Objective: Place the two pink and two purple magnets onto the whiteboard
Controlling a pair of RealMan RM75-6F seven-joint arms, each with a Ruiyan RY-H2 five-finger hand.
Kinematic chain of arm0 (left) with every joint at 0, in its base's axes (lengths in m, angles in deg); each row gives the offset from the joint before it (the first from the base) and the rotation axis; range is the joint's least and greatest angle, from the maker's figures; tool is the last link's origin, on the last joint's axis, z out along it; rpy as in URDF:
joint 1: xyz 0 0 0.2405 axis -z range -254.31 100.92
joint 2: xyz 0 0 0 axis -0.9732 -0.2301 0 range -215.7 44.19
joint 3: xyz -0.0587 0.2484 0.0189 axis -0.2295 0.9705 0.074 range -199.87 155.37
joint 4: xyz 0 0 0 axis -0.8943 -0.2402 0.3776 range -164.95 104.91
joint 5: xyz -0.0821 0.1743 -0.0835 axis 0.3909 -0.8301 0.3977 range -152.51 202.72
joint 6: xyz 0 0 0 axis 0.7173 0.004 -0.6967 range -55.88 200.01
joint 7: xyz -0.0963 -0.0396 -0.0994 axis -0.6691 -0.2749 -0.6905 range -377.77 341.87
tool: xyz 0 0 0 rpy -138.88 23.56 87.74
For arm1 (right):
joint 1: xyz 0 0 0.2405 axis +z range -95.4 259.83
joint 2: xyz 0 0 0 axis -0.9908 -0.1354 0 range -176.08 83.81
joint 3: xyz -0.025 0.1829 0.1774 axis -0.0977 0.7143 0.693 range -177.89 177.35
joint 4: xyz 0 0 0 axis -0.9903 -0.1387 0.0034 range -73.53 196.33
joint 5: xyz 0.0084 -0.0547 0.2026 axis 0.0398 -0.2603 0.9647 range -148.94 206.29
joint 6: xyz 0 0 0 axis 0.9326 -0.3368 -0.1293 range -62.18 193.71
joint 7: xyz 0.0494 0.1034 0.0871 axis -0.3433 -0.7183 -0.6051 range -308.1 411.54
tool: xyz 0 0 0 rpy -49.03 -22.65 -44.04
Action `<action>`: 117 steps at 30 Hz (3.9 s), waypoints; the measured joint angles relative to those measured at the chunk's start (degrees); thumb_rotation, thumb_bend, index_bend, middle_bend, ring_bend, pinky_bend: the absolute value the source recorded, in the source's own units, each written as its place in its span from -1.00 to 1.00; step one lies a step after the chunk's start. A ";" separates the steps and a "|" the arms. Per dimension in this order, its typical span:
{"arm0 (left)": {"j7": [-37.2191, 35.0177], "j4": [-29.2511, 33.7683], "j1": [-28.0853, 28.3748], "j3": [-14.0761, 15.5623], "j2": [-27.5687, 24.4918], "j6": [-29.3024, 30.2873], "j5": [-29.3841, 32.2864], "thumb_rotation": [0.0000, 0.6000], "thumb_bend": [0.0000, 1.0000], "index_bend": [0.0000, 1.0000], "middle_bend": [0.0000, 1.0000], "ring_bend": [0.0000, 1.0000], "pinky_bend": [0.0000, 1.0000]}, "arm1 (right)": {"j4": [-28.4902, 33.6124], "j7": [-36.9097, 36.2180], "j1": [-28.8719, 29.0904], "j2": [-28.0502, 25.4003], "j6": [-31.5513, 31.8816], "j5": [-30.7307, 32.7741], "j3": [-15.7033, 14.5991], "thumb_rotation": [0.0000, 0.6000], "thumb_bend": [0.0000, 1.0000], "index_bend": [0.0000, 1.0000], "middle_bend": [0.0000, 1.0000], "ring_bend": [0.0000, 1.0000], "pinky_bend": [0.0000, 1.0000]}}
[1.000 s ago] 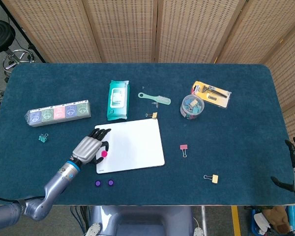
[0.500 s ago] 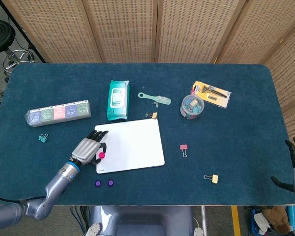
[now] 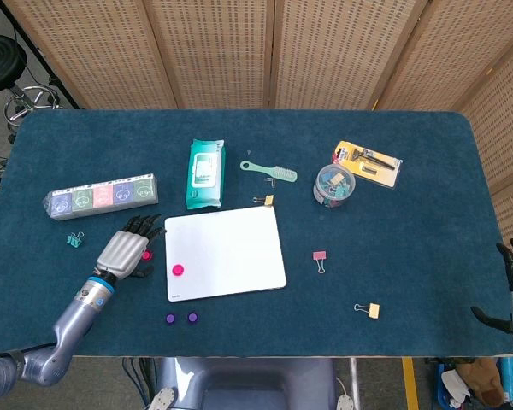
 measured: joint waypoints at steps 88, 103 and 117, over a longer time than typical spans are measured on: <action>-0.33 -4.26 4.48 -3.75 5.95 -3.60 2.36 1.00 -0.25 0.16 -1.00 -1.00 -1.00 | 0.04 -1.19 0.09 -0.63 -0.78 0.83 0.01 1.00 -1.00 -1.00 -1.00 -1.00 -1.00; 1.60 -6.36 5.47 -3.03 8.40 -4.24 5.09 1.00 -0.25 0.16 -1.00 -1.00 -1.00 | -0.08 -2.25 0.07 -1.07 -1.08 1.19 0.16 1.00 -1.00 -1.00 -1.00 -1.00 -1.00; 2.72 -6.78 5.39 -2.57 8.72 -3.90 6.48 1.00 -0.32 -0.31 -1.00 -1.00 -1.00 | -0.11 -2.67 0.02 -1.24 -1.01 1.33 0.30 1.00 -1.00 -1.00 -1.00 -1.00 -1.00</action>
